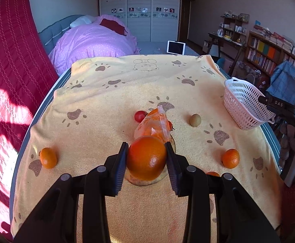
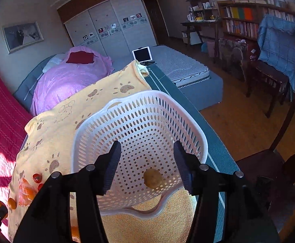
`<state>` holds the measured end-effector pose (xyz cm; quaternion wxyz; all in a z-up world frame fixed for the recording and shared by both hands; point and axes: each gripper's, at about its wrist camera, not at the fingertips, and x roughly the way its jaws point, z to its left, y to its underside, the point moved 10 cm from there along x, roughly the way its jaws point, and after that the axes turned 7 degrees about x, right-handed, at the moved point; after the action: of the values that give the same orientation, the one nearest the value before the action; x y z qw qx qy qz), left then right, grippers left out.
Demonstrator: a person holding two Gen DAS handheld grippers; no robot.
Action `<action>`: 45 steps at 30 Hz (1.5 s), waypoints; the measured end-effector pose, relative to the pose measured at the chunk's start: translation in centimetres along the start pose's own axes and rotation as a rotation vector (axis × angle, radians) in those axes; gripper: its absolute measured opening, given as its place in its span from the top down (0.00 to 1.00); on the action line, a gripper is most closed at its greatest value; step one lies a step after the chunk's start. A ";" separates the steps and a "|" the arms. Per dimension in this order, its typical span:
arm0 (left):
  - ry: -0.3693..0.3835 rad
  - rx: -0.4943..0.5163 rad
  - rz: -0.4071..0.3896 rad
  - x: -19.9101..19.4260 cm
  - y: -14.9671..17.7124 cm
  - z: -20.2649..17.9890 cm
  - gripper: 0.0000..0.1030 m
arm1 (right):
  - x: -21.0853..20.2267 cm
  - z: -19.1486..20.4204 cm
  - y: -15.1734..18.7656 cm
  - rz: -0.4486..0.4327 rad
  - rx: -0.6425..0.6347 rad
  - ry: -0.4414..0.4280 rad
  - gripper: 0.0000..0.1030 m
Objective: Organize fruits
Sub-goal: 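Carry the kiwi into the white basket and open the right tool, then lower the large orange into the white basket and open the left tool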
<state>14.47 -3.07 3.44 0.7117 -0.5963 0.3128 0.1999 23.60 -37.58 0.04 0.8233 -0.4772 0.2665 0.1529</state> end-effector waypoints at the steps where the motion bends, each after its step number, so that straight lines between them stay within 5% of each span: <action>1: 0.000 0.009 -0.002 0.1 -0.3 -0.4 0.64 | -0.3 -0.3 -0.2 -0.019 0.011 0.003 0.46; 9: 0.064 0.077 -0.040 1.8 -3.3 -5.9 0.64 | -1.9 -2.4 -1.5 -0.178 0.051 0.113 0.46; 23: 0.312 0.163 -0.085 6.0 -10.0 -18.9 0.64 | -2.9 -4.0 -1.4 -0.243 0.113 0.170 0.46; 34: 0.373 0.192 -0.050 8.6 -10.7 -23.6 0.64 | -2.5 -5.6 -1.7 -0.225 0.167 0.159 0.46; 39: 0.346 0.159 -0.060 8.6 -10.8 -22.7 0.34 | -2.4 -5.8 -1.8 -0.224 0.182 0.154 0.44; 45: 0.311 0.149 -0.075 7.8 -10.6 -21.3 0.27 | -2.8 -5.8 -2.0 -0.238 0.186 0.148 0.44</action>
<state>22.66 -26.67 3.77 0.7041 -0.5767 0.4106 0.0549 20.62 -43.58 0.72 0.8545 -0.4370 0.2809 -0.0065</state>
